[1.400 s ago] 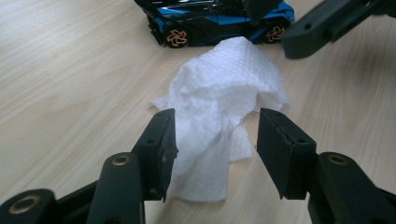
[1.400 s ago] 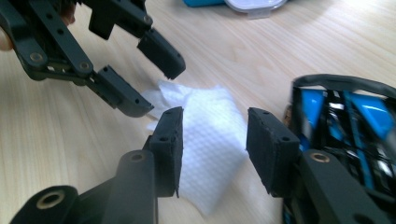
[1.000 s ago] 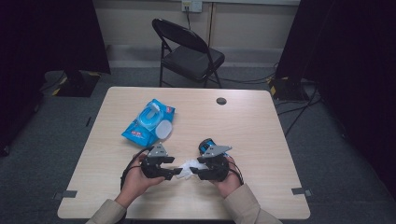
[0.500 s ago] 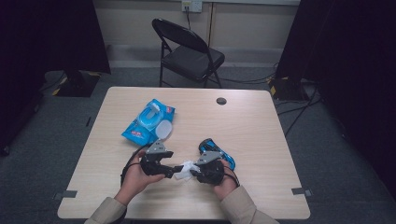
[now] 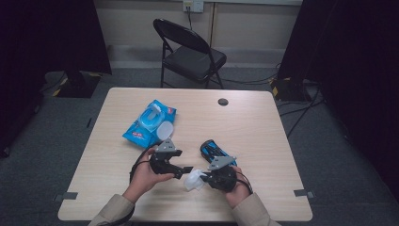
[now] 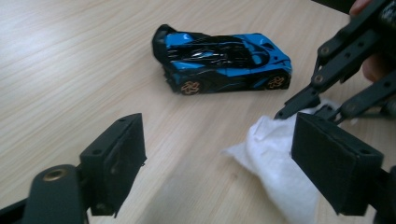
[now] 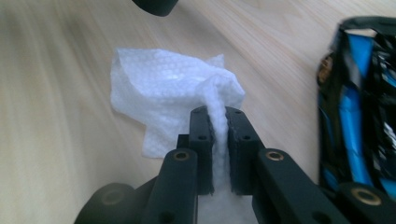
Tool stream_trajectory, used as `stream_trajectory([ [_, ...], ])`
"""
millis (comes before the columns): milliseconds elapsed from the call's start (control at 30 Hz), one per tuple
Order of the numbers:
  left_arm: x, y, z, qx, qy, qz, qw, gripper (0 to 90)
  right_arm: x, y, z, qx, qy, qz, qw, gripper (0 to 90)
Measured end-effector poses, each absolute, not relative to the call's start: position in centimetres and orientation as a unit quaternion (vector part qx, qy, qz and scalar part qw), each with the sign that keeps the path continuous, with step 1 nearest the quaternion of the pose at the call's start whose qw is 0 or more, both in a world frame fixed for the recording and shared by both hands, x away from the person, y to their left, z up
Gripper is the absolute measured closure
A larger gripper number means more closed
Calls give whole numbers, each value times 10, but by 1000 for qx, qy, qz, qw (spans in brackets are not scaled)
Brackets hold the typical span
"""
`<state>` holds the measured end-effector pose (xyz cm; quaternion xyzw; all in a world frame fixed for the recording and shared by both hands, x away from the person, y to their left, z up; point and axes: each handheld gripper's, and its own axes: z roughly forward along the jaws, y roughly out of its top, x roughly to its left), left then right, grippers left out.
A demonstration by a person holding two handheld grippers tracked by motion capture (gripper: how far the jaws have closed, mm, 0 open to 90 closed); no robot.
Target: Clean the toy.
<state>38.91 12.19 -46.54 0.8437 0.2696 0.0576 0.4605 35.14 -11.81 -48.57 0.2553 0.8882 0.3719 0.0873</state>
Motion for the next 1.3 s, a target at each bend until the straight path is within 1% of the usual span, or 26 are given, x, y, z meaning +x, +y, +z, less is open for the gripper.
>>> stream_trajectory([
  [67, 391, 116, -464, 842, 268, 54, 465, 170, 348, -132, -482, 258, 884, 381, 84, 828],
  [367, 403, 78, -460, 850, 246, 48, 464, 164, 332, -191, -460, 287, 862, 405, 105, 828],
  [567, 413, 52, -465, 857, 235, 51, 455, 177, 331, -215, -463, 309, 855, 403, 105, 828],
  [667, 419, 43, -470, 856, 231, 56, 459, 202, 331, -222, -465, 315, 854, 401, 105, 827],
  [800, 423, 35, -477, 866, 227, 54, 443, 198, 334, -225, -468, 316, 853, 405, 89, 828],
  [900, 427, 30, -480, 863, 230, 51, 447, 204, 337, -222, -476, 313, 863, 389, 82, 826],
  [1100, 436, 17, -478, 870, 219, 57, 437, 202, 338, -224, -482, 322, 862, 384, 76, 825],
  [1300, 438, 15, -478, 873, 212, 62, 434, 194, 338, -227, -489, 327, 866, 371, 76, 820],
])
